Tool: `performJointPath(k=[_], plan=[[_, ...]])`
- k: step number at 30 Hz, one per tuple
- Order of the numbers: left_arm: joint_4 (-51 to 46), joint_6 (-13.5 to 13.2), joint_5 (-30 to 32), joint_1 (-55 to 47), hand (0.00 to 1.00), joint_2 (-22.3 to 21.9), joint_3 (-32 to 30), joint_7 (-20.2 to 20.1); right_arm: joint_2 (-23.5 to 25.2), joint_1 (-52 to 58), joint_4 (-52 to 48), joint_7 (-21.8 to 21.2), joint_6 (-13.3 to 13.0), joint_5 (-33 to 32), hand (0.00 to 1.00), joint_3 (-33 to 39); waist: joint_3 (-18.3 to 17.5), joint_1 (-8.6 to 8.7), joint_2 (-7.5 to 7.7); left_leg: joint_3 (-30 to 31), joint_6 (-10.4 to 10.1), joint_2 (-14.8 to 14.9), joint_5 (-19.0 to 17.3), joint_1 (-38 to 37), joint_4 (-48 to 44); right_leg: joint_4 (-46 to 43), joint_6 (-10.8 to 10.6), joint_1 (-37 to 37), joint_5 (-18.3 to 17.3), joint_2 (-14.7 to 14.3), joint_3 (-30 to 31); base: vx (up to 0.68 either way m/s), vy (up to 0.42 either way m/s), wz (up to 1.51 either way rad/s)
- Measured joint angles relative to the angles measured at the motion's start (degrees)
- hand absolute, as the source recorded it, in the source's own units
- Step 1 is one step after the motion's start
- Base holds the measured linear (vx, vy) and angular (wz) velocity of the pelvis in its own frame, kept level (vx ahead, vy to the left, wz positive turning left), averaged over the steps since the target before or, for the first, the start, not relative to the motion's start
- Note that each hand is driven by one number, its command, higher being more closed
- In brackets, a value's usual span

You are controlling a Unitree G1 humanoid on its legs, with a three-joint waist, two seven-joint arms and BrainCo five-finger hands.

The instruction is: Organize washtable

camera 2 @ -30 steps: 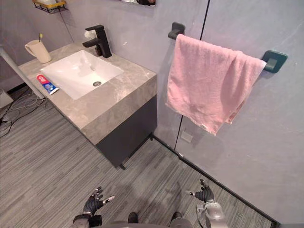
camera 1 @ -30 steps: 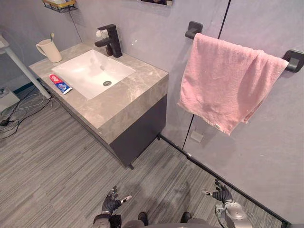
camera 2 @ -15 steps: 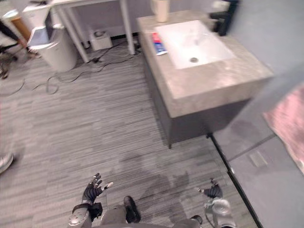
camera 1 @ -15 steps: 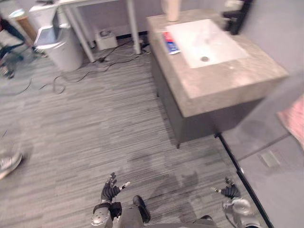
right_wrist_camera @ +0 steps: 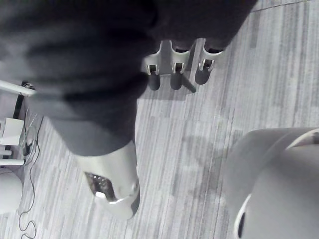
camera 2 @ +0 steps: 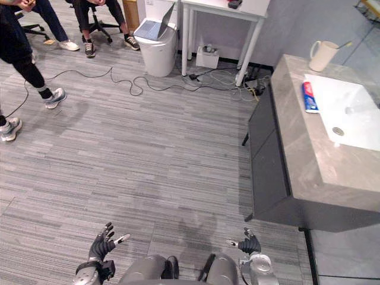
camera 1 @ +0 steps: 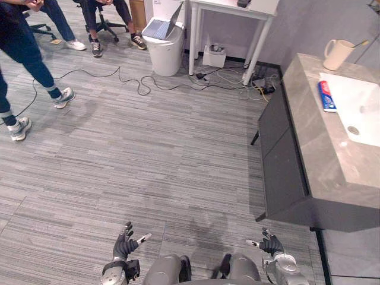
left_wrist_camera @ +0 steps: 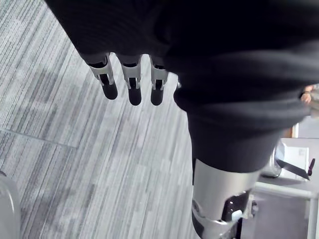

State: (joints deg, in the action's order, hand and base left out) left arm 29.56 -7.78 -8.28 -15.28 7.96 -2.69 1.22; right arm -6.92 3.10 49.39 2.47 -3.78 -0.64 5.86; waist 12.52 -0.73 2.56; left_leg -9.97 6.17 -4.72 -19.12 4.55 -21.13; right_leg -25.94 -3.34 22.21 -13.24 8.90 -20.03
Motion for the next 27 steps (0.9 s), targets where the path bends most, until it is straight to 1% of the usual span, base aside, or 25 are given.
performJointPath(k=[1, 2, 3, 4, 5, 6, 7, 8, 10, 11, 13, 14, 15, 16, 17, 18, 19, 20, 21, 22, 23, 24, 25, 26, 27], plan=[[0.03, 0.02, 0.02, 0.65, 0.0, 0.05, 0.17, 0.05, 0.04, 1.23, -0.51, 0.1, 0.05, -0.01, 0.0, 0.42, -0.13, 0.6, 0.48, 1.57, 0.16, -1.25, -0.98, -1.75, 1.29, 0.52, 0.87, 1.38, 1.34, -0.6, 2.94, 0.43, -0.004, 0.65], [0.02, 0.03, 0.08, 1.13, 0.0, 0.06, 0.53, 0.05, 0.41, 3.28, -1.67, 0.11, 0.07, -0.06, 0.0, 0.89, -0.23, 0.85, 0.84, 2.84, 0.21, -2.29, -2.34, -4.32, 2.31, -3.11, 1.88, 2.21, 1.59, -0.77, 4.88, 0.61, -0.05, 0.64], [0.01, 0.02, 0.1, 1.24, 0.0, -0.16, 0.6, 0.05, 0.66, 4.29, -2.33, 0.06, 0.1, -0.1, 0.0, 1.13, -0.25, 1.08, 0.94, 3.53, -0.21, -2.32, -3.29, -5.81, 2.27, -4.69, 2.13, 1.82, 1.47, -0.97, 4.47, 0.59, -0.067, 0.53], [-0.16, 0.03, 0.1, 1.03, 0.0, -0.97, 0.42, 0.04, 1.58, 6.5, -4.33, -0.02, 0.22, -0.35, 0.0, 1.12, -0.66, 1.4, 0.23, 3.99, -2.83, -1.01, -5.27, -8.39, 0.77, -6.1, 3.75, -0.36, 1.23, -2.77, 2.76, 0.8, -0.083, 0.55], [-1.05, 0.02, 0.09, 0.65, 0.0, -1.43, 0.0, 0.0, 1.98, 8.12, -6.58, -0.01, 0.05, -0.59, 0.0, 2.04, -0.76, 2.48, -1.4, 2.71, -4.33, 1.85, -6.08, -6.66, -7.9, -4.96, 6.69, -3.25, 2.87, -5.3, 2.39, 0.7, -0.057, 0.5], [-1.37, 0.12, 0.06, 0.84, 0.0, -1.92, -0.15, -0.07, 1.78, 8.12, -7.23, 0.0, 0.06, -0.67, 0.0, 2.37, -0.85, 3.17, -2.49, 1.47, -4.64, 3.86, -5.93, -4.51, -14.47, -4.54, 6.84, -4.56, 2.45, -6.3, 1.46, 0.73, -0.018, 0.24], [-3.01, 0.21, 0.05, 0.56, 0.0, -2.34, -0.25, -0.1, 1.72, 8.2, -8.62, 0.03, 0.05, -0.88, 0.0, 2.23, -0.84, 2.86, -3.32, -0.28, -6.57, 6.79, -2.99, -1.07, -23.91, -2.56, 7.58, -7.42, 1.65, -8.13, 1.48, 0.78, 0.042, -0.44], [-4.62, 0.21, 0.02, 0.51, 0.0, -2.84, -0.59, -0.37, 2.57, 8.34, -10.84, 0.08, -0.13, -1.16, 0.0, 1.62, -0.73, 1.17, -2.92, -2.02, -6.65, 10.74, 5.84, 4.71, -37.22, 1.68, 7.86, -12.15, 1.3, -10.11, 3.94, 0.77, 0.07, -0.65], [-5.42, 0.11, 0.02, 1.84, 0.0, -3.11, -0.7, -0.84, 3.79, 8.22, -11.51, 0.11, -0.28, -1.9, 0.0, 1.2, -0.25, 0.32, -1.68, -2.97, -5.33, 12.63, 3.14, 8.62, -42.26, 6.03, 7.87, -17.6, 1.29, -10.6, 6.44, 0.78, 0.077, -0.59], [-6.24, -0.04, 0.01, 2.55, 0.0, -3.24, -0.67, -1.26, 4.89, 7.95, -11.5, 0.03, -0.21, -2.78, 0.0, 1.15, 0.21, -0.67, 0.0, -2.74, -4.24, 12.73, 0.94, 11.9, -40.27, 10.04, 7.87, -22.73, 1.29, -9.47, 9.07, 0.65, 0.099, -0.53], [-6.65, -0.23, 0.01, 2.65, 0.0, -3.25, -0.66, -1.28, 5.55, 7.19, -11.52, 0.05, -0.28, -3.33, 0.0, 1.19, 0.31, -1.94, 1.25, -1.93, -3.92, 12.53, 0.26, 16.83, -34.61, 12.0, 7.78, -25.54, 1.24, -7.46, 11.77, 0.62, 0.232, -0.76], [-6.8, -0.23, -0.01, 2.66, 0.0, -3.39, -0.69, -1.29, 5.28, 5.79, -11.47, 0.05, -0.34, -3.34, 0.0, 1.3, 0.46, -2.69, 1.3, 2.7, -5.56, 11.08, 1.29, 21.93, -25.62, 12.08, 6.05, -26.75, 0.19, -5.36, 14.41, 0.63, 0.343, -0.87], [-6.96, -0.23, -0.01, 2.74, 0.0, -3.43, -0.71, -1.29, 5.22, 5.63, -11.47, 0.05, -0.35, -3.34, 0.0, 1.55, 0.58, -3.22, 1.49, 5.4, -7.44, 10.35, 2.87, 23.12, -20.44, 12.03, 4.32, -27.36, -0.97, -4.28, 15.61, 0.53, 0.342, -0.97], [-7.07, -0.32, -0.05, 2.27, 0.0, -3.97, -0.75, -1.24, 4.83, 5.39, -11.45, 0.06, -0.38, -3.34, 0.0, 1.69, 0.4, -3.81, 1.11, 10.2, -10.48, 9.72, 6.91, 22.72, -9.87, 11.94, 0.79, -28.57, -3.53, -3.12, 17.5, 0.44, 0.332, -0.81], [-6.02, -0.12, -0.08, 1.87, 0.0, -4.32, -0.92, -1.06, 5.14, 4.86, -10.71, 0.1, -0.3, -3.31, 0.0, 1.5, 1.16, -3.97, 2.04, 8.33, -8.49, 9.39, 14.48, 20.85, -7.76, 11.77, -2.71, -31.09, -6.67, -0.94, 19.77, 0.53, 0.398, -0.83], [-6.45, 0.11, -0.08, 2.26, 0.0, -4.39, -1.27, -0.89, 5.77, 4.75, -10.55, -0.15, -0.29, -3.27, 0.0, 1.11, 0.89, -3.99, 2.94, 7.1, -8.14, 8.67, 10.6, 20.54, -10.48, 9.81, -1.98, -30.21, -5.86, 0.32, 21.98, 0.51, 0.375, -0.61], [-7.56, 0.06, -0.04, 2.15, 0.0, -4.64, -1.2, -0.94, 5.82, 4.85, -10.86, -0.2, -0.43, -3.22, 0.0, 1.1, 0.91, -4.06, 2.66, 6.7, -7.77, 8.94, 8.56, 20.51, -12.63, 8.63, -2.07, -29.88, -4.78, 0.08, 22.79, 0.54, 0.399, -0.66], [-9.45, 0.02, -0.03, 1.2, 0.0, -4.74, -0.79, -1.09, 5.93, 5.5, -11.56, -0.27, -0.42, -3.08, 0.0, 1.08, 0.78, -4.25, 2.77, 4.48, -6.19, 9.73, 4.89, 19.33, -15.96, 5.94, -2.4, -30.01, -3.59, 0.55, 24.25, 0.44, 0.316, -0.83], [-10.22, -0.05, 0.01, 0.82, 0.0, -4.2, 0.15, -1.17, 6.21, 5.99, -11.94, -0.26, -0.41, -2.77, 0.0, 1.12, 0.58, -4.53, 3.28, 1.87, -4.32, 10.13, 2.39, 16.79, -17.31, 1.3, -3.98, -29.2, -2.46, 1.49, 25.77, 0.44, 0.309, -0.86], [-10.36, -0.04, 0.05, 0.72, 0.0, -4.0, 0.62, -1.2, 6.42, 6.23, -12.16, -0.31, -0.42, -2.67, 0.0, 1.19, 0.44, -4.49, 3.44, 0.79, -4.03, 10.15, 1.22, 15.24, -17.32, -2.67, -4.73, -27.79, -1.17, 1.83, 26.32, 0.39, 0.245, -0.92], [-10.78, -0.03, 0.16, 0.65, 0.0, -3.77, 1.54, -1.26, 6.79, 6.5, -12.22, -0.48, -0.43, -2.67, 0.0, 1.17, 0.41, -4.09, 3.36, -0.89, -3.19, 10.41, -0.48, 12.09, -16.67, -11.69, -7.69, -23.91, 3.17, 2.2, 26.7, 0.36, 0.217, -0.65], [-11.0, -0.05, 0.3, 0.69, 0.0, -3.46, 2.11, -1.26, 7.1, 6.69, -12.22, -0.67, -0.41, -2.66, 0.0, 1.17, 0.46, -3.67, 3.28, -1.7, -2.84, 10.65, -1.11, 10.44, -16.05, -16.64, -9.28, -21.7, 5.01, 2.22, 26.57, 0.41, 0.201, -0.64], [-10.96, 0.02, 0.65, 0.76, 0.0, -2.93, 2.87, -1.34, 7.94, 7.37, -12.23, -1.25, -0.37, -2.66, 0.0, 1.16, 0.49, -2.8, 3.25, -2.86, -2.17, 10.83, -1.95, 6.99, -14.36, -26.03, -8.96, -17.44, 4.74, 2.15, 25.63, 0.34, 0.094, -0.53], [-10.96, 0.03, 0.67, 0.68, 0.0, -3.18, 3.15, -1.32, 8.52, 8.49, -12.23, -1.53, -0.34, -2.67, 0.0, 1.06, 0.53, -2.61, 3.09, -4.55, -1.98, 11.18, -2.5, 2.68, -11.92, -32.23, -6.43, -13.65, 3.29, 2.15, 22.65, 0.35, 0.066, -0.55], [-10.96, 0.02, 0.67, 0.64, 0.0, -3.34, 3.17, -1.32, 8.79, 8.71, -12.23, -1.54, -0.32, -2.66, 0.0, 1.03, 0.59, -2.49, 2.81, -5.43, -2.18, 11.49, -2.62, 0.86, -10.6, -33.51, -4.93, -12.14, 2.42, 2.13, 20.72, 0.36, 0.021, -0.71]])
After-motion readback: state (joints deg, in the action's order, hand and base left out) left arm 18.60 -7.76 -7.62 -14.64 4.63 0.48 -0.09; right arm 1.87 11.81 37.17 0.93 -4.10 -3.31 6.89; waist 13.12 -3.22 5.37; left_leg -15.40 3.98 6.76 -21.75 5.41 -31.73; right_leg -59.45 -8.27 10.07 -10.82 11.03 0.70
